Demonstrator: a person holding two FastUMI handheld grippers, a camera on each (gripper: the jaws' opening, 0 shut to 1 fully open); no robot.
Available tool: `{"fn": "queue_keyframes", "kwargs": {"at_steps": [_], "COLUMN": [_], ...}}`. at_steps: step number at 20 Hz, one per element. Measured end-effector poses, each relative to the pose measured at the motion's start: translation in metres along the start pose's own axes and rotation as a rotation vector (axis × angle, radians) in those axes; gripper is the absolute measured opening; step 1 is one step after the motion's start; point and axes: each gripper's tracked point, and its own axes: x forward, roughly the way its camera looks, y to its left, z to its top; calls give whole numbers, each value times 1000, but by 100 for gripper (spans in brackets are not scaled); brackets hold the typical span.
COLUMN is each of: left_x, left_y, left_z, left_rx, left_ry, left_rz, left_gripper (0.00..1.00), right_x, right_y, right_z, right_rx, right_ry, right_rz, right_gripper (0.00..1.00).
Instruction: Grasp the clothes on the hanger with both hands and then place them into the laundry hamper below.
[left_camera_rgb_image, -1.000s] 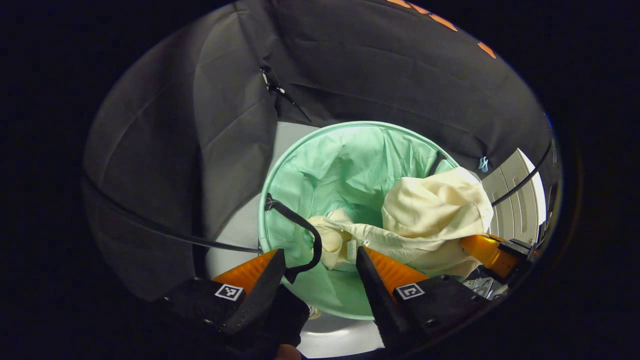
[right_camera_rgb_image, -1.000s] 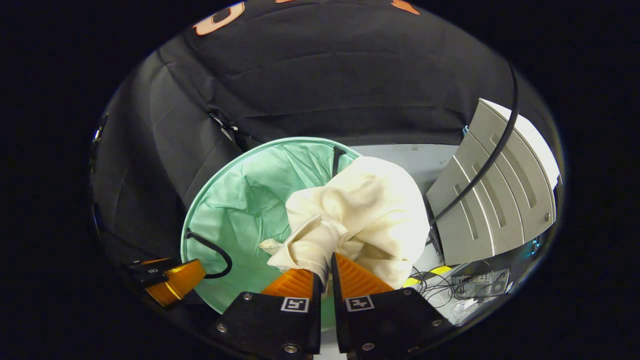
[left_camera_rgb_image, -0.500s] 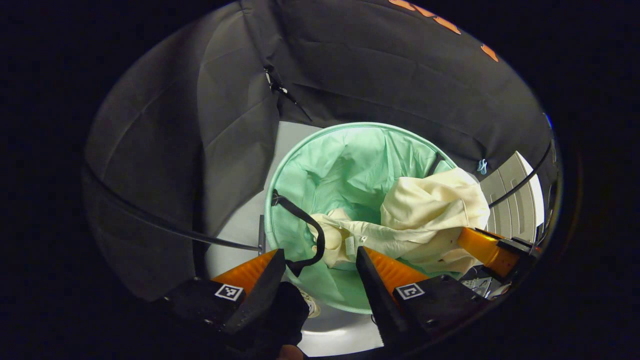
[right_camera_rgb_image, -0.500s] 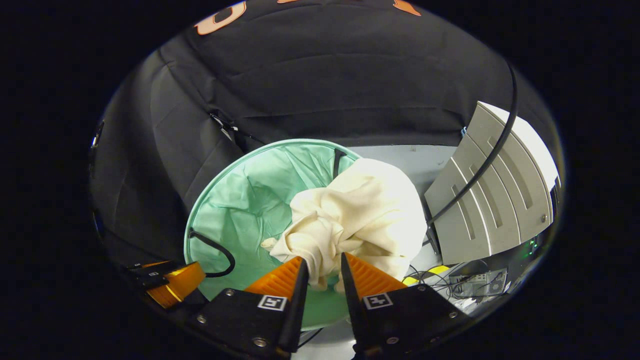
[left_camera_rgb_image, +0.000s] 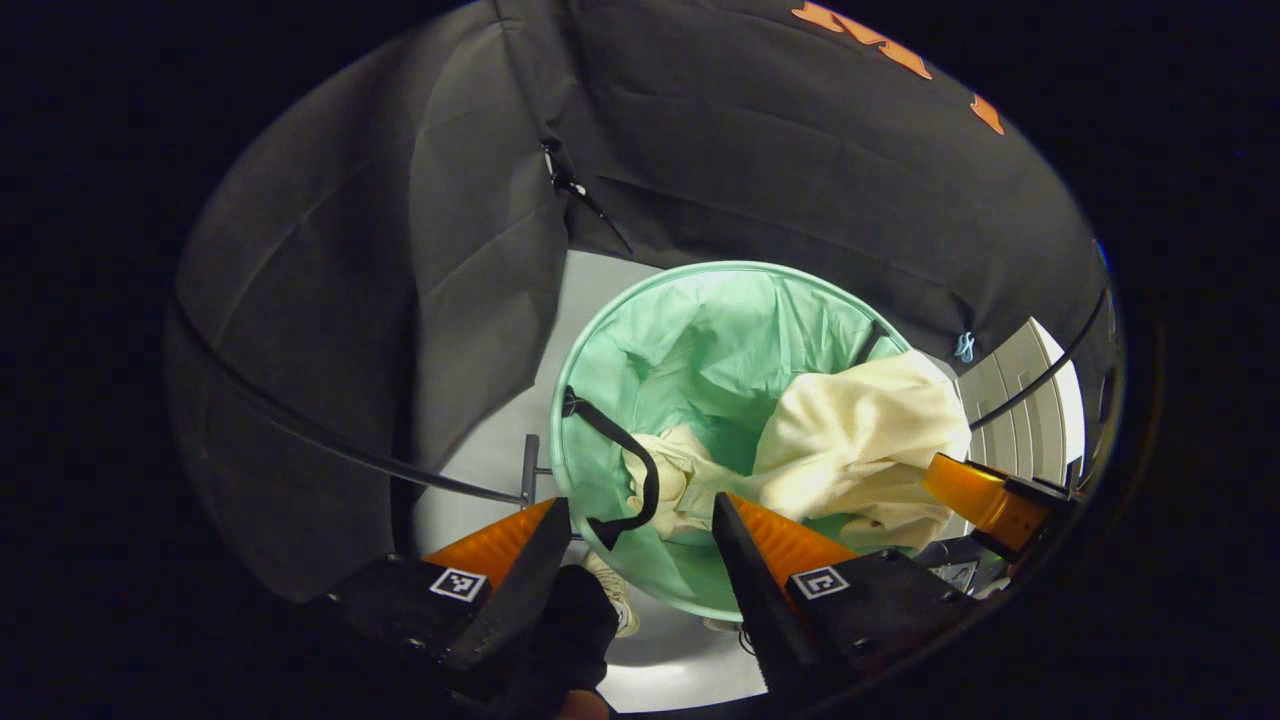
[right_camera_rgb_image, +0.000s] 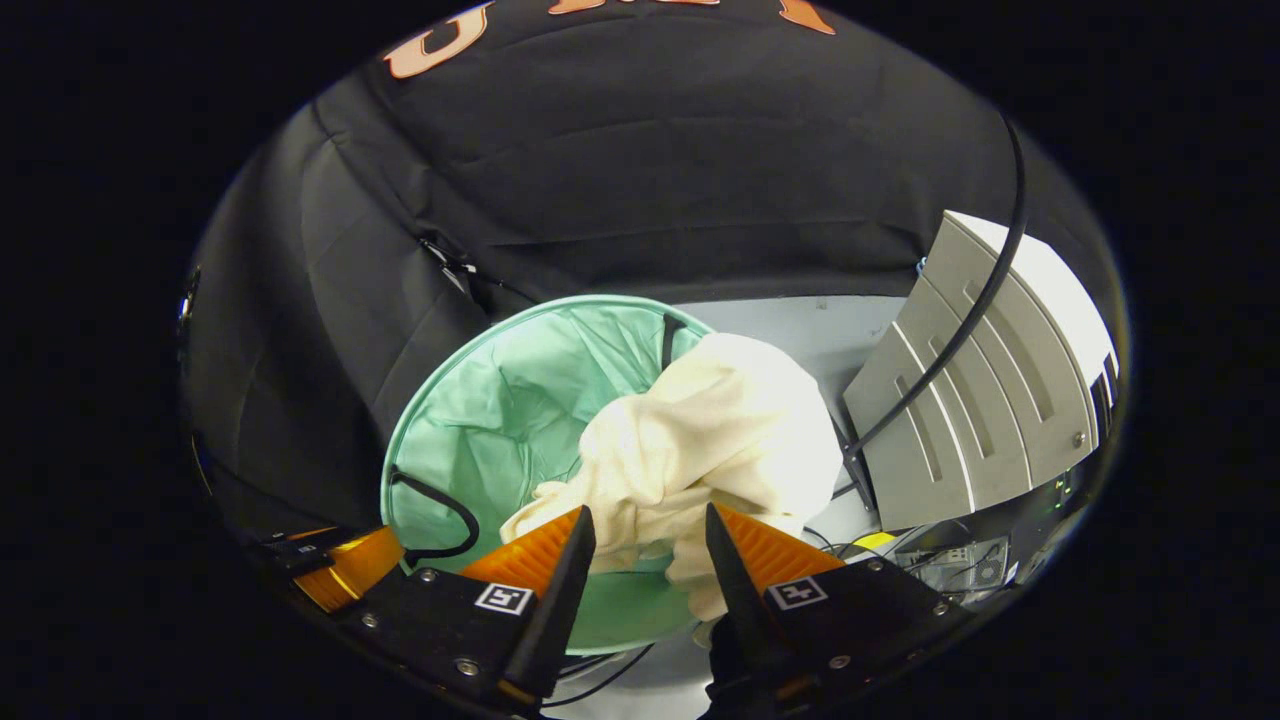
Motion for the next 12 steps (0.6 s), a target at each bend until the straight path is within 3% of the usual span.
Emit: {"fn": "queue_keyframes", "kwargs": {"at_steps": [5,12], "left_x": [-14,-42], "left_y": [-5,-13], "left_z": [2,15], "left_rx": [6,23], "left_ry": [-23,-84], "left_rz": [-10,-25], "left_gripper": [95,95], "right_x": [-17,-58], "right_y": [-1,8], "right_z": [8,40], "right_rx": [-13,-76], "right_ry": [-32,-140], "right_rz": [-6,-10], "right_gripper": [93,94]}}
